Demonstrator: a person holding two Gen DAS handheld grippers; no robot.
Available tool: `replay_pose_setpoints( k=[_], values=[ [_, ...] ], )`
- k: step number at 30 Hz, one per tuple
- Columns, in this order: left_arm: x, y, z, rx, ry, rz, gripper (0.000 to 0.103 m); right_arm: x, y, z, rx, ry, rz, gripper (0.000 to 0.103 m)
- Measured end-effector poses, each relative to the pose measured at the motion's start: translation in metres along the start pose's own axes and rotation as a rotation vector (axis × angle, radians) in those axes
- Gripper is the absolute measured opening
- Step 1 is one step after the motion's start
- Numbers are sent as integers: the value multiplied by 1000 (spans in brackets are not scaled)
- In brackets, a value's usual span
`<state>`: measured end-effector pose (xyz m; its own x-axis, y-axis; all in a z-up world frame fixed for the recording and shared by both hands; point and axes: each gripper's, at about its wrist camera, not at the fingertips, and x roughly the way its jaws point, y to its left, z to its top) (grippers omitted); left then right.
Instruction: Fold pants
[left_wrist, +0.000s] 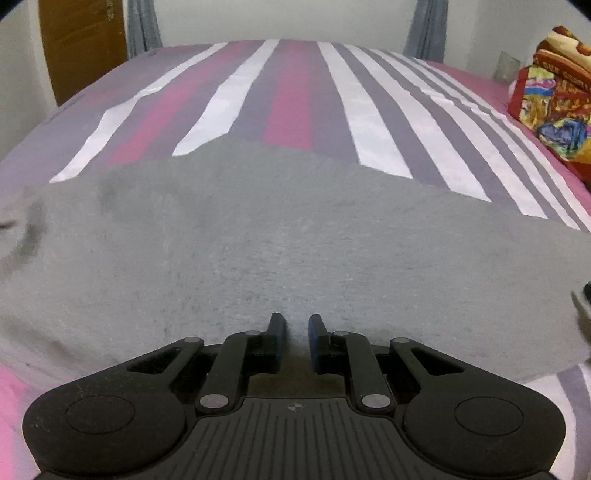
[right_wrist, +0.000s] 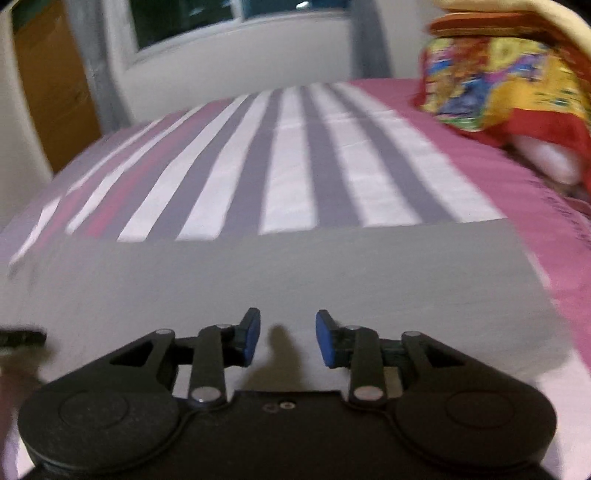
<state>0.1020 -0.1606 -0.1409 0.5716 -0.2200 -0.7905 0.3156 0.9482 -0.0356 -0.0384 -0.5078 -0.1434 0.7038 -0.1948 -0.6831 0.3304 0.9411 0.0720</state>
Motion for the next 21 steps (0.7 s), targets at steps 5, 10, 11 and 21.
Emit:
replay_pose_setpoints(
  k=[5,10,11,21],
  values=[
    [1,0,6,-21,13,4,15,19,6,-6,-12,51,-52,40],
    [-1,-20,17,8,-24,-1,16,16,20,16,21,3,13,38],
    [3,-22,22,7,-25,-3,16,21,24,21,21,6,21,38],
    [35,-32,41,14,-22,24,18,63,50,26,-30,73,1,40]
  ],
)
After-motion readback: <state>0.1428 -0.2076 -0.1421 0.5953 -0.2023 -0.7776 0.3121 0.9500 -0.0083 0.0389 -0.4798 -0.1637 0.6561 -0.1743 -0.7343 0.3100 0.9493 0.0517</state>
